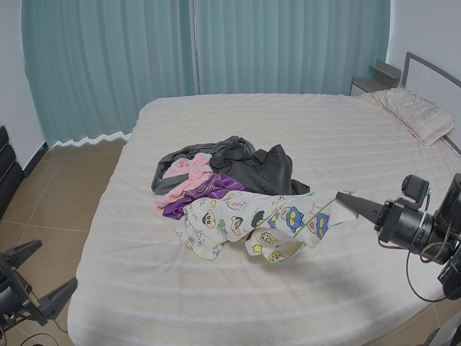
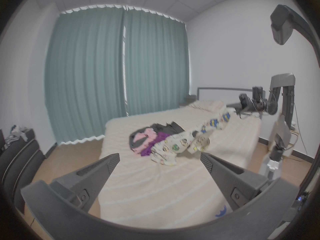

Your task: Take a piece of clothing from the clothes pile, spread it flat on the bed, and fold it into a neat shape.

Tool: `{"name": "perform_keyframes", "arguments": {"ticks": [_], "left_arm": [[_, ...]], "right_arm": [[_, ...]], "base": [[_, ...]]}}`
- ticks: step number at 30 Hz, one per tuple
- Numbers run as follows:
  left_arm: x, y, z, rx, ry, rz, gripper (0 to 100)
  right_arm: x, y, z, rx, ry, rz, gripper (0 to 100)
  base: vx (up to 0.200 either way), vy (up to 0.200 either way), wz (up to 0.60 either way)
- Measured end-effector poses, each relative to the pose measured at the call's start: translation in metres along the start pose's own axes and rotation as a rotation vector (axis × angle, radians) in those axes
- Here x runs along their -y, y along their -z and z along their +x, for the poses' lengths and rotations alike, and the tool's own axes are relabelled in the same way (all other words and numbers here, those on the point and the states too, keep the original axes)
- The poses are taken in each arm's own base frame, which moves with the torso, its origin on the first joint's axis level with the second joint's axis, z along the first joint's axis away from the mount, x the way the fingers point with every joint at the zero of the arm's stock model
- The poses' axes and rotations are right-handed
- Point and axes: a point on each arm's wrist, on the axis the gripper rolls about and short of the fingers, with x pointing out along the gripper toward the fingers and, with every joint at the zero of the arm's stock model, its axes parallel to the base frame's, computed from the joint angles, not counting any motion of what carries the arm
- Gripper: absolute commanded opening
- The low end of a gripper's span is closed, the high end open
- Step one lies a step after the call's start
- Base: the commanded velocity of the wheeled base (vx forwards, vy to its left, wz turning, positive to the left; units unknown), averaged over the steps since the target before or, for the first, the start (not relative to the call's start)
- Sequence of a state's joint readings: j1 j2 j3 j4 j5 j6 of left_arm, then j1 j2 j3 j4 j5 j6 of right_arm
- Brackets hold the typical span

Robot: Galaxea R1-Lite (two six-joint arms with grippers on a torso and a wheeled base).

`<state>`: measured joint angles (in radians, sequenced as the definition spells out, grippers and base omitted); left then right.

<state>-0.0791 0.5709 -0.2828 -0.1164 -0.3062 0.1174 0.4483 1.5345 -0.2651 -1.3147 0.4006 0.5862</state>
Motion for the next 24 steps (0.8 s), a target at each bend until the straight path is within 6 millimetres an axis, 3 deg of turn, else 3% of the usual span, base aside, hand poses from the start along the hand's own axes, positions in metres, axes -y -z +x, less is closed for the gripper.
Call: {"name": "perform_keyframes", "arguments": {"ticks": [7,15,20,24], "left_arm": [[-0.005,-0.008,0.063,-0.131,0.189,0.017,100],[0.004,-0.002,0.14,-0.149,0.281,0.032,100],[0.031,0.01,0.185,-0.106,0.293,-0.019,100],[0.059,0.025,0.204,-0.108,0.322,-0.062,100]], "right_arm": [[-0.026,-0.038,-0.001,0.083,-0.062,-0.022,0],[-0.046,-0.065,-0.005,0.146,-0.107,-0.044,0],[-0.055,-0.076,-0.006,0.169,-0.123,-0.053,0],[-0.059,-0.084,-0.005,0.183,-0.13,-0.057,0]], "base": [[0.0,0.0,0.0],[0.0,0.0,0.0],[0.0,0.0,0.0],[0.0,0.0,0.0]]}}
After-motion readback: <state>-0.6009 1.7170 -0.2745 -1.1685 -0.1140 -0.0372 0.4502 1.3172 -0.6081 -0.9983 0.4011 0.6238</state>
